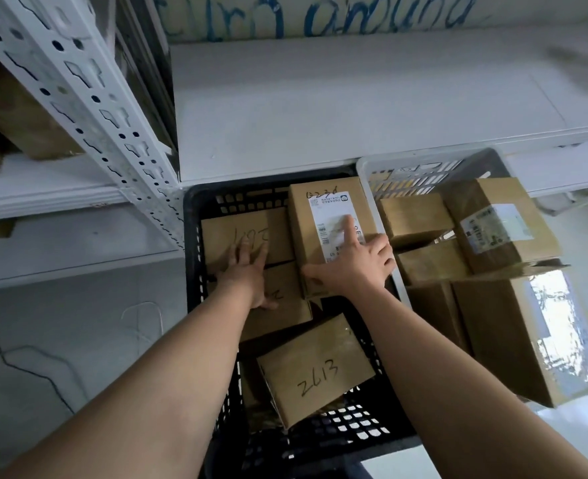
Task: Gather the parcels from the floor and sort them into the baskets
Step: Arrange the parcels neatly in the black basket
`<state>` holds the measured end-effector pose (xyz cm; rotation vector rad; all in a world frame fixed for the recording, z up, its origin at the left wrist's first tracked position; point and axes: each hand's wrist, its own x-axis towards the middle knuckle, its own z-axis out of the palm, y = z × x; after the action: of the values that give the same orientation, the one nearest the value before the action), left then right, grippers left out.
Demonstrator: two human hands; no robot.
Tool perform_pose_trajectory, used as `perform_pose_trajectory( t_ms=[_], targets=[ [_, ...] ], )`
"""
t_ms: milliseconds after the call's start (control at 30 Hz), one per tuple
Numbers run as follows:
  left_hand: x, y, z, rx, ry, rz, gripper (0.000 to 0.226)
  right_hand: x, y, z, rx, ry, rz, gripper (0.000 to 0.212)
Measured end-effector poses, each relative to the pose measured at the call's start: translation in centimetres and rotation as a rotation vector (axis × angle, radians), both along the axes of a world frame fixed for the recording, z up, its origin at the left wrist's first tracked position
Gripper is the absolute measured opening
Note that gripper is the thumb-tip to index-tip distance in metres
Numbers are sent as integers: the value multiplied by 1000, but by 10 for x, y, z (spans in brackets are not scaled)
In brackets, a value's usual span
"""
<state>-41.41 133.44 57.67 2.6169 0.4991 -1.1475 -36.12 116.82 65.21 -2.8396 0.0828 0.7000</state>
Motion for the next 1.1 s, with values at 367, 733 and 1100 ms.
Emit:
perform_pose_trajectory(
  t_ms=[367,733,1100],
  targets=[
    [1,0,7,45,14,-55,126,3,7,-3,-25,-13,0,124],
    [-1,5,6,10,-41,-4,123,-7,2,-41,-41,-67,75,124],
    [1,0,11,49,-47,-15,120,-10,-9,-49,-83,-180,370,93]
  ],
)
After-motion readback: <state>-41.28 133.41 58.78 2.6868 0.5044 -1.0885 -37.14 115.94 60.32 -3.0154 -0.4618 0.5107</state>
